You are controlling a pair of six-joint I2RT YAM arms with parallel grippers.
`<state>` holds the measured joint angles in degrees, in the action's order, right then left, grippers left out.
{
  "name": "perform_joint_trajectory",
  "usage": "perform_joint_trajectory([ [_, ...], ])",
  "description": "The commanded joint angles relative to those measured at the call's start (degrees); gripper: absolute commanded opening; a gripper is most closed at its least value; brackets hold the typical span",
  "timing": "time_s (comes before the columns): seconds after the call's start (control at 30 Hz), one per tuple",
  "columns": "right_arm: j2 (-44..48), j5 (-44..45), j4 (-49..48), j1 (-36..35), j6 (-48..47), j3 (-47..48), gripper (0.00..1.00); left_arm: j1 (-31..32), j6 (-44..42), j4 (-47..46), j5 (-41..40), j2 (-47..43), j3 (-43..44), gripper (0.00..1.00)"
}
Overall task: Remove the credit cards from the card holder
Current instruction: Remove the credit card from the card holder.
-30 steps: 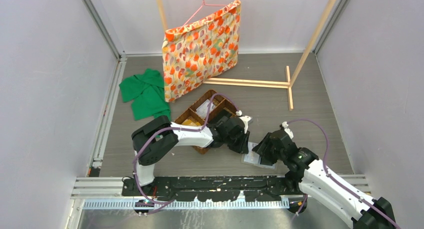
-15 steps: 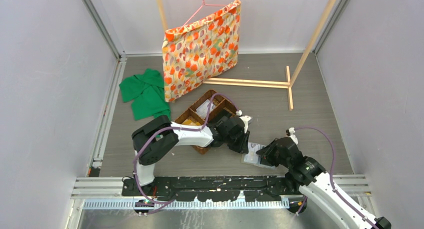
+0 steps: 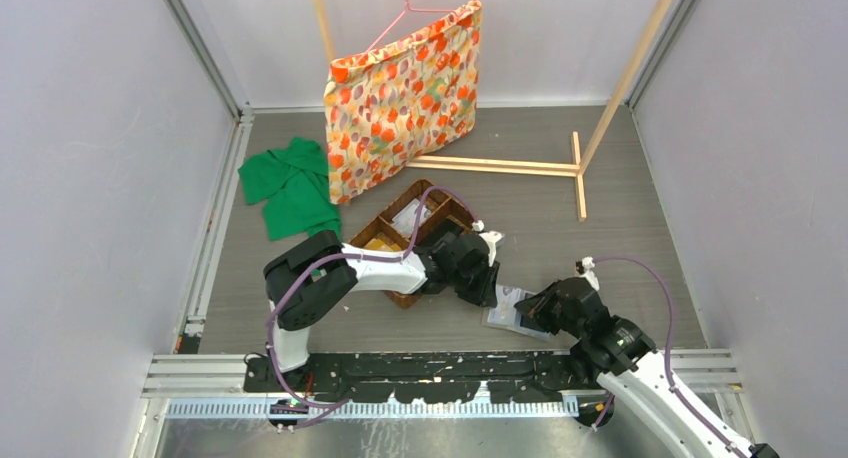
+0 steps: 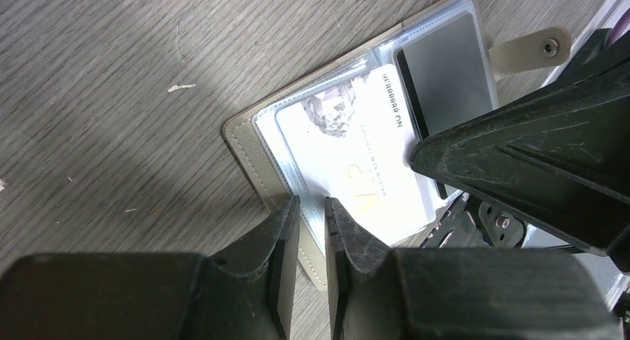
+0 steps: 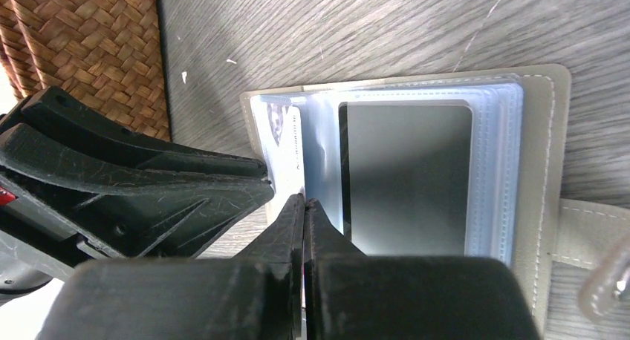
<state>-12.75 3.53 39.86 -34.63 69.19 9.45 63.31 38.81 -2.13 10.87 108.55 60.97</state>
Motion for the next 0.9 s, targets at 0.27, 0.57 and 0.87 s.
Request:
perform_joint_trajectory([
  [0.27,10.5,5.9,14.2,0.1,3.6,1.3,0.01,0.3,-1.4,6.8,-2.4,5.2,-1.2,0.21],
  [0.57,7.3,9.8,16.7,0.1,3.6,4.9,0.01,-0.4,-2.2,8.4,-3.5,5.2,-0.8,0.22],
  [0.87,8.9,11.8,20.2,0.1,4.9,7.3,0.01,-2.7,-3.7,9.8,-4.3,4.2,-1.4,0.22],
])
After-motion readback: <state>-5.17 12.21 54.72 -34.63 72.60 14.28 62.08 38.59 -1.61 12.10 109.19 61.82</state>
